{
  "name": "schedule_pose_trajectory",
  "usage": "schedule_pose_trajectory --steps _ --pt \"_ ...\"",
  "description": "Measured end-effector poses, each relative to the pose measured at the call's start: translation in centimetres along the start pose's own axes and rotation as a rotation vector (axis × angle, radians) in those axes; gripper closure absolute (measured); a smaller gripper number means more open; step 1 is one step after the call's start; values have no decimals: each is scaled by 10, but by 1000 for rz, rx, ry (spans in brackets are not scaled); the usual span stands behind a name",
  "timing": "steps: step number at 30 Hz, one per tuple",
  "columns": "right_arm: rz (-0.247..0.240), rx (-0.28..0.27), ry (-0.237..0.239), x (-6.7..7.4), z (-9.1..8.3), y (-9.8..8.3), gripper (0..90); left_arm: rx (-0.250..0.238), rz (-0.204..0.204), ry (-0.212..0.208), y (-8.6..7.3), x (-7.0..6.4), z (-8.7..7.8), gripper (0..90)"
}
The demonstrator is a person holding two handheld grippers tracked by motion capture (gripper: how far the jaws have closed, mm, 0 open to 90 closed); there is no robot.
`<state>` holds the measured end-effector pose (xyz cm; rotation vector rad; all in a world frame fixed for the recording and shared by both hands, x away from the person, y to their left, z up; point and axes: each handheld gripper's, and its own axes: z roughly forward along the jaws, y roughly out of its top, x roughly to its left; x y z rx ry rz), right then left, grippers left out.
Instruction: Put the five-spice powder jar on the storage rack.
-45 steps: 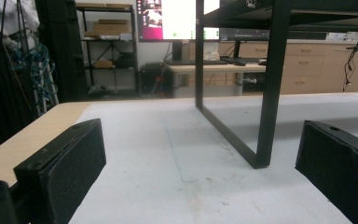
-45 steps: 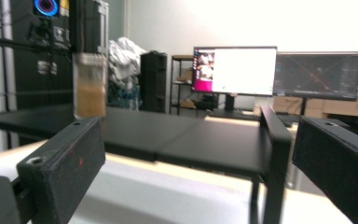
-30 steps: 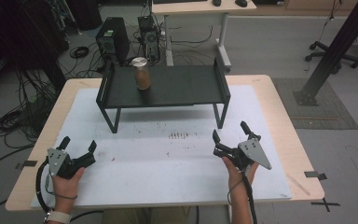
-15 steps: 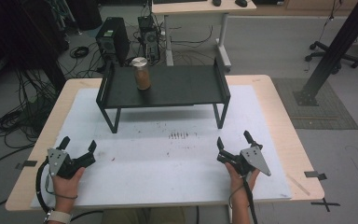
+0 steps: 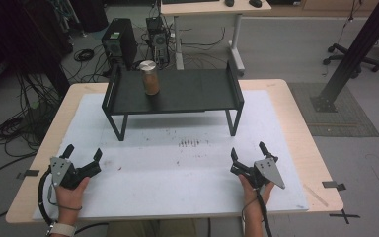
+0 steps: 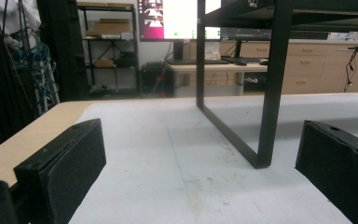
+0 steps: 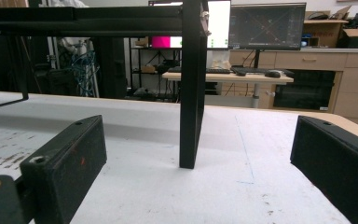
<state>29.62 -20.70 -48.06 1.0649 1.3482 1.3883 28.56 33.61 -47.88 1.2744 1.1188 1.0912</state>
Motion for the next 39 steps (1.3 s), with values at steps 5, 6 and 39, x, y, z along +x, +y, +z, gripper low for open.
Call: schedule_pose_trajectory --steps 5,6,39 --pt "-7 1 -2 1 0 0 35 1 -2 2 0 0 0 18" --pt "-4 -1 -5 0 0 0 36 3 -2 2 0 0 0 18" --pt "9 17 -16 0 1 0 38 22 -8 17 1 0 2 18"
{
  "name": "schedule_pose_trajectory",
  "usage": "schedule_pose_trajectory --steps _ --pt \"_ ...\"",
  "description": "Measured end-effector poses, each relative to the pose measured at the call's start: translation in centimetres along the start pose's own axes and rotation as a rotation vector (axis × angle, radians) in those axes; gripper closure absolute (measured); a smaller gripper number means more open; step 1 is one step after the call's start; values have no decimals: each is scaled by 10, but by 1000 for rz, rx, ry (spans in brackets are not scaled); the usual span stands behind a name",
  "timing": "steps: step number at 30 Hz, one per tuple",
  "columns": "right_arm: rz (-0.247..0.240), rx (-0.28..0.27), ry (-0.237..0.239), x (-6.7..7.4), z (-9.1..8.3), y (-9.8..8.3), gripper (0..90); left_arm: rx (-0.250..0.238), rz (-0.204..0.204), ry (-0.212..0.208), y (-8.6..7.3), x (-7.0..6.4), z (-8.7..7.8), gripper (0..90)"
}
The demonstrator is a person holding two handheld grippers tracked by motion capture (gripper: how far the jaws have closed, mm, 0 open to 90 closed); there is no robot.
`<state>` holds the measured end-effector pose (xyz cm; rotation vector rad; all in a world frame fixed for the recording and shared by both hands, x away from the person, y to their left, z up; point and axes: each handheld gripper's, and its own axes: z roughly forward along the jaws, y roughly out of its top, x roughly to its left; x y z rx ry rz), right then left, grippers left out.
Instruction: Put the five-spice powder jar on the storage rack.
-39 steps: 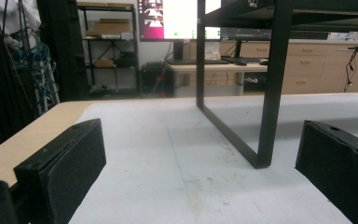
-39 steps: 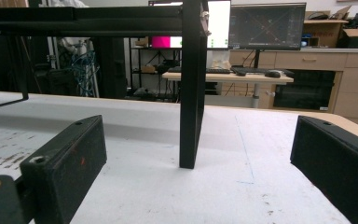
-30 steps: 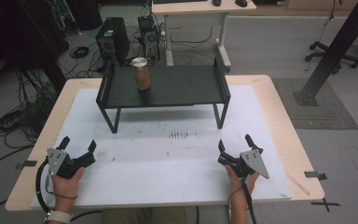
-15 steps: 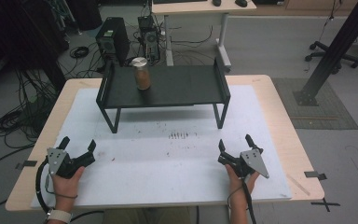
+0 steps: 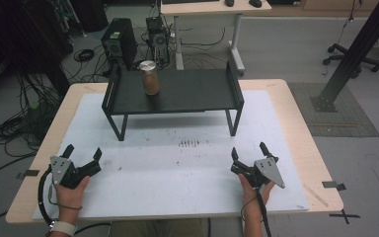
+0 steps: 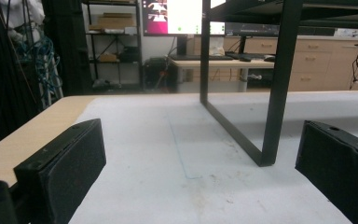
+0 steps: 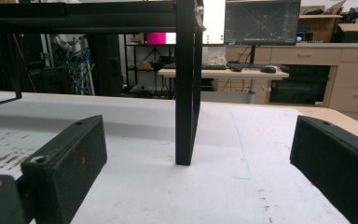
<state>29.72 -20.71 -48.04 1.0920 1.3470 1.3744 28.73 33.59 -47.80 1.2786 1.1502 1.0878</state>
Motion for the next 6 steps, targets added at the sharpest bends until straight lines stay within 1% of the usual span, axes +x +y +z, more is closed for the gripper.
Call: schedule_pose_trajectory --steps 6 --pt "2 2 -1 0 0 0 39 0 1 0 0 0 0 18"
